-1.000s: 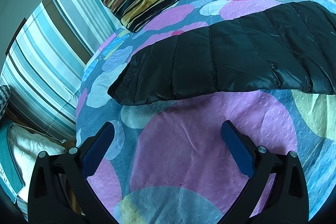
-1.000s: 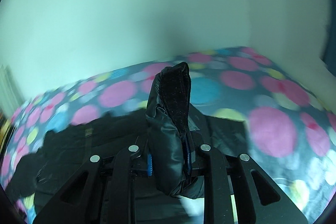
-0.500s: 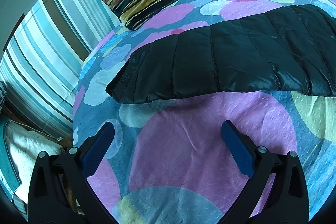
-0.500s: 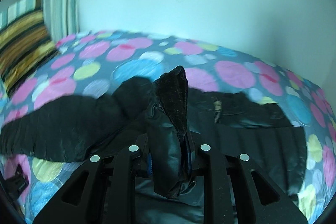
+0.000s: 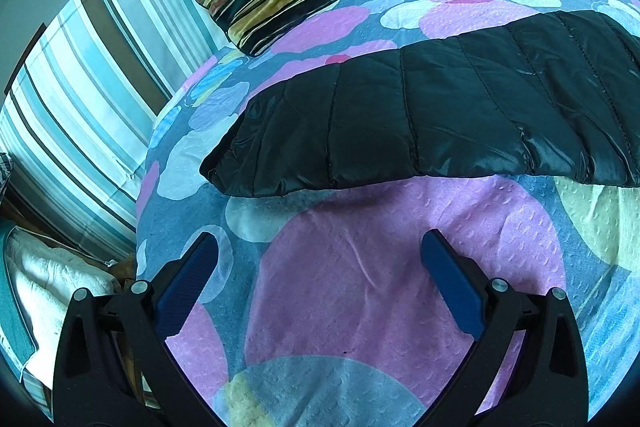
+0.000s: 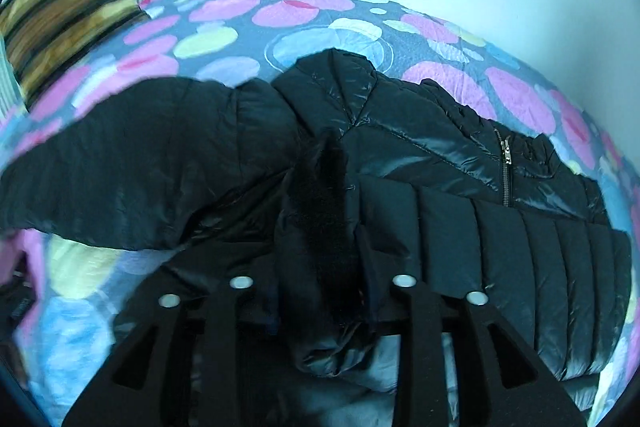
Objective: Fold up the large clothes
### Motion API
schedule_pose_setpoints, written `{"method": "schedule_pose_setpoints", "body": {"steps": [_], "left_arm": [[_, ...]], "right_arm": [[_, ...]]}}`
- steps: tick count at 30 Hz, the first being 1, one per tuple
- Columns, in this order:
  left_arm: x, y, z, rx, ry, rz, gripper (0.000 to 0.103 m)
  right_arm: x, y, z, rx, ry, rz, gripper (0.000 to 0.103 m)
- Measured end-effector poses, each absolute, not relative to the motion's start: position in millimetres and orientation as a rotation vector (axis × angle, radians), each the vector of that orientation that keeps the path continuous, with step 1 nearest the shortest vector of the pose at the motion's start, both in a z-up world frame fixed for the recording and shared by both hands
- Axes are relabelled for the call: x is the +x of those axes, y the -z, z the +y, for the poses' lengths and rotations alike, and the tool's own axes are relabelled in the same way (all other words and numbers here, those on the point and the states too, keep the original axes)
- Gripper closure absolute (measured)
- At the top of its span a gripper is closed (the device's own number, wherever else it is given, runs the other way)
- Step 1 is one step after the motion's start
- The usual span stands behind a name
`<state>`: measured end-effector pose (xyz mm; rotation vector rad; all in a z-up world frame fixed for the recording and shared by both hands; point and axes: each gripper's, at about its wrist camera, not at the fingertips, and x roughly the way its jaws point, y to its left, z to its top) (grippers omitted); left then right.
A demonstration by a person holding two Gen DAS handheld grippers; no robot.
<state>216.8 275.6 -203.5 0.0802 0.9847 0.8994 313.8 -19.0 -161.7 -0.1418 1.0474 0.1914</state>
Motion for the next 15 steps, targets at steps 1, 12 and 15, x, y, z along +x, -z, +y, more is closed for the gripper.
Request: {"method": "schedule_pose_setpoints", "body": {"steps": [1,12,15], "left_arm": [[217.3,203.8,274.5,0.079,-0.899,0.985,0.002],[216.4,203.8,275.6,0.08,-0.898,0.985,0.002],[216.5,203.5,275.7,0.083,-0.899,0.985,0.002]], "right_arm": [[309.4,153.9,-24.4,-0.121,-0.196,1.033,0.057],[273.3,90.2,-230.2,0.082,0.199,0.892,0.068],[279.0,97.8,-303.2,0.154,0.394,0.892,0.076]]}}
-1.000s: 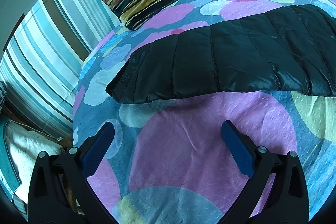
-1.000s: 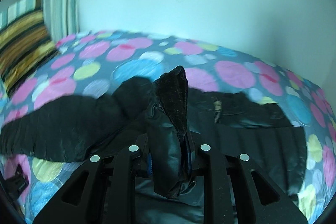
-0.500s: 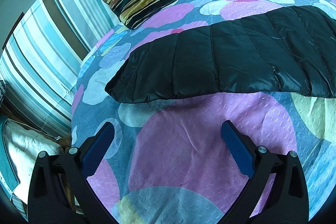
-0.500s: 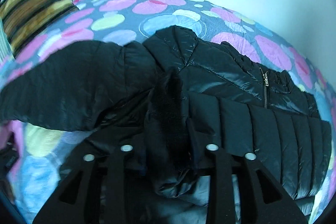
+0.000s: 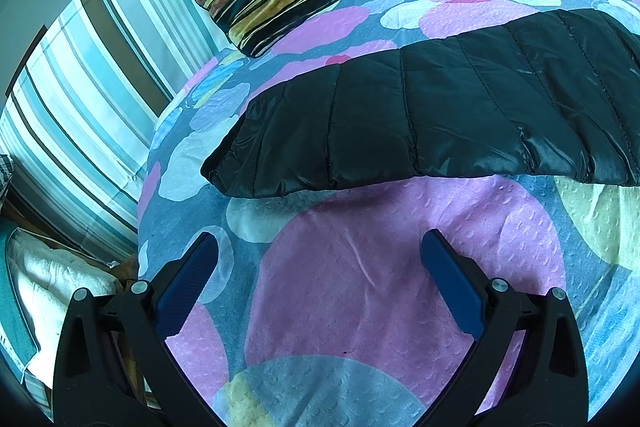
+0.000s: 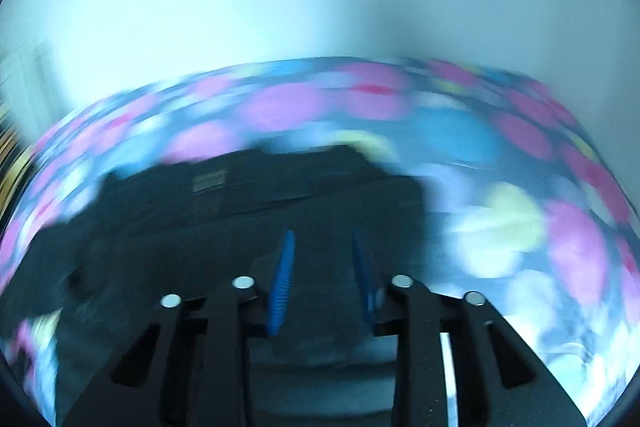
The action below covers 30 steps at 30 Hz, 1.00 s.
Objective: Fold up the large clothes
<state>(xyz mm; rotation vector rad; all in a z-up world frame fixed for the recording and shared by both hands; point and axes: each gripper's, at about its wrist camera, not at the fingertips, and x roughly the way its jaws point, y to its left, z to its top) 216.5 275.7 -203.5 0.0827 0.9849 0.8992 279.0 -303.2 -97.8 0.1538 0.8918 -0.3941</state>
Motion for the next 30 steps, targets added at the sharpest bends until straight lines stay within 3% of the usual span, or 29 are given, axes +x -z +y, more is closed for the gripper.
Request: {"method": "schedule_pose_setpoints", "body": {"steps": [4,15,30], "left_arm": [[216.2,202.6,275.7,0.085,-0.9,0.985,0.002],[218.4,200.8,272.7,0.114,-0.912,0.991,0.002],[218.6,200.4,274.2,0.108,-0.909,0.991,0.002]], "right_arm": [[299.6,125.1,-350.2,0.176,0.463,0.952,0.082],[335.2,202.4,-315.6,0.023,0.378,1.112,0.084],[281.8,151.2,-292.4,-0.024,0.389,0.985,0.084]]}}
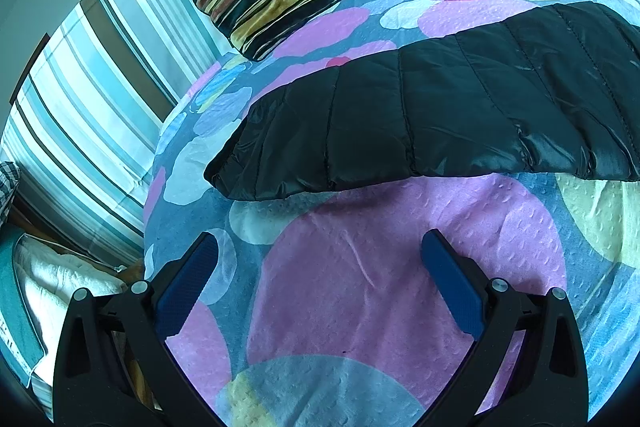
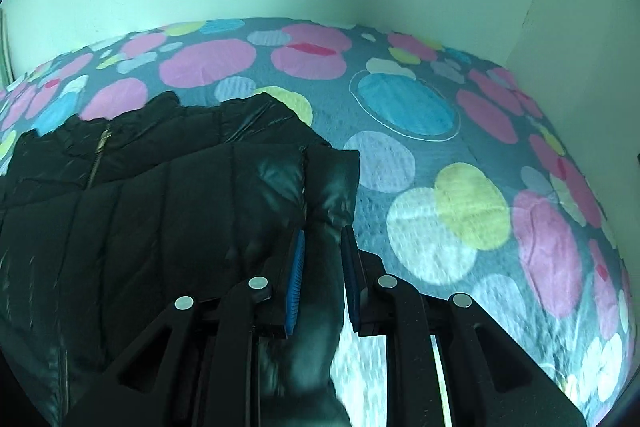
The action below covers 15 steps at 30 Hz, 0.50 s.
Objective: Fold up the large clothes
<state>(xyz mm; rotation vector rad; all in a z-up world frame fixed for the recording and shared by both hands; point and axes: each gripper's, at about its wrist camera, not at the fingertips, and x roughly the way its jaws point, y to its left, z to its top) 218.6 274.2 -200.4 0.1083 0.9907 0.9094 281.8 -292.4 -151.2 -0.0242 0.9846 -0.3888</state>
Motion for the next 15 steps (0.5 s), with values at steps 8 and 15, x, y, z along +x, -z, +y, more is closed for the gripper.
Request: {"method": "schedule_pose_setpoints", "body": {"steps": [8,15], "left_arm": [[218.7,200.7,274.1,0.108,-0.909,0.992,0.002],[218.9,200.8,273.9,0.105,-0.908,0.991,0.002]], "right_arm": [[282.3,190.2,-289.0,-0.023,0.384,1.059,0.084],[279.6,194.2,-284.4,-0.05,0.404,1.034,0.083]]}}
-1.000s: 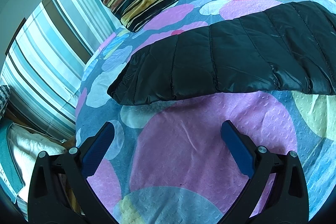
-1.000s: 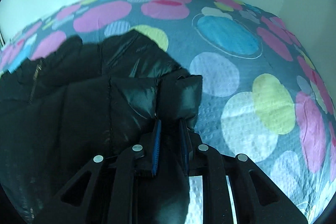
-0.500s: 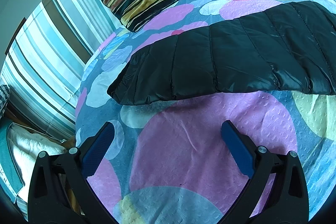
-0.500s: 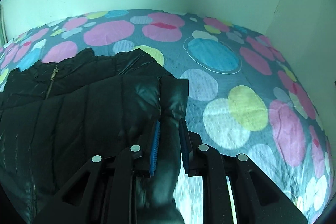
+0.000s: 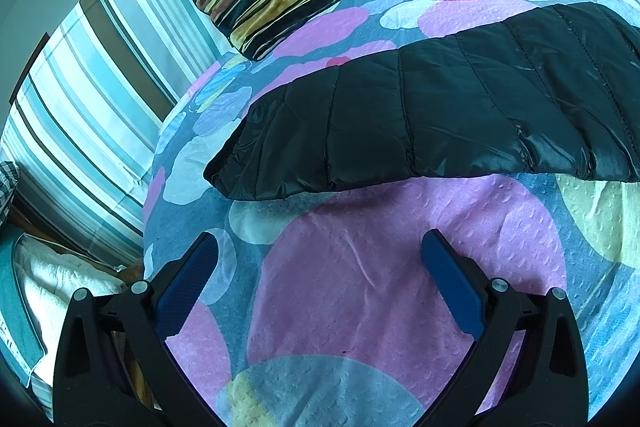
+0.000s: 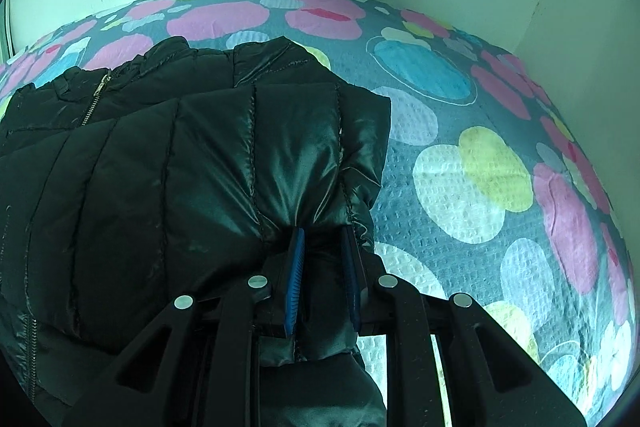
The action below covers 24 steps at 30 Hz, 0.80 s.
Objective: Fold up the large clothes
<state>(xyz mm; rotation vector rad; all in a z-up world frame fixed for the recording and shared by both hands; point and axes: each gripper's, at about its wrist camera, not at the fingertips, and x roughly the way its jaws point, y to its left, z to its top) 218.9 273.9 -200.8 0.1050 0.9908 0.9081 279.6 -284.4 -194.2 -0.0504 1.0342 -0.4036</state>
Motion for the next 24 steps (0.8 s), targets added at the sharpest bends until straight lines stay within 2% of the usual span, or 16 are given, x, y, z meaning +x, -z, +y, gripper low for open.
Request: {"method": "schedule_pose_setpoints", "body": {"steps": [3,5,6,7,13,21,24], "left_arm": [[218.9,200.5,274.3,0.105,-0.908,0.991,0.002],[218.9,200.6,274.1,0.105,-0.908,0.991,0.002],[218.9,200.6,274.0,0.105,-0.908,0.991,0.002],[219.0,200.6,274.0,0.106,-0.908,0.991,0.002],[218.6,200.5,274.1,0.1,-0.906,0.989,0.002],[194.9,189.6,300.9,-0.095,-0.826,0.975,0.002],[176.0,174.4,326.3,-0.206,-0.809,0.918,0.002]], "right_arm": [[277.1,189.8,-282.1,-0.061,0.418,1.018,0.08],[274.1,185.5,-282.2,-0.079,0.465,1.0,0.062],[271.1,181.9,-284.7,-0.073,0.492,0.982,0.04],[269.0,180.1,-287.9,-0.054,0.491,0.972,0.028],[263.2,184.4,-297.3,-0.002,0.514,0.977,0.017],[265.0,195.0,-301.7,0.017,0.52,1.001,0.012],[265.1,195.7,-300.1,0.006,0.525,1.0,0.012]]}}
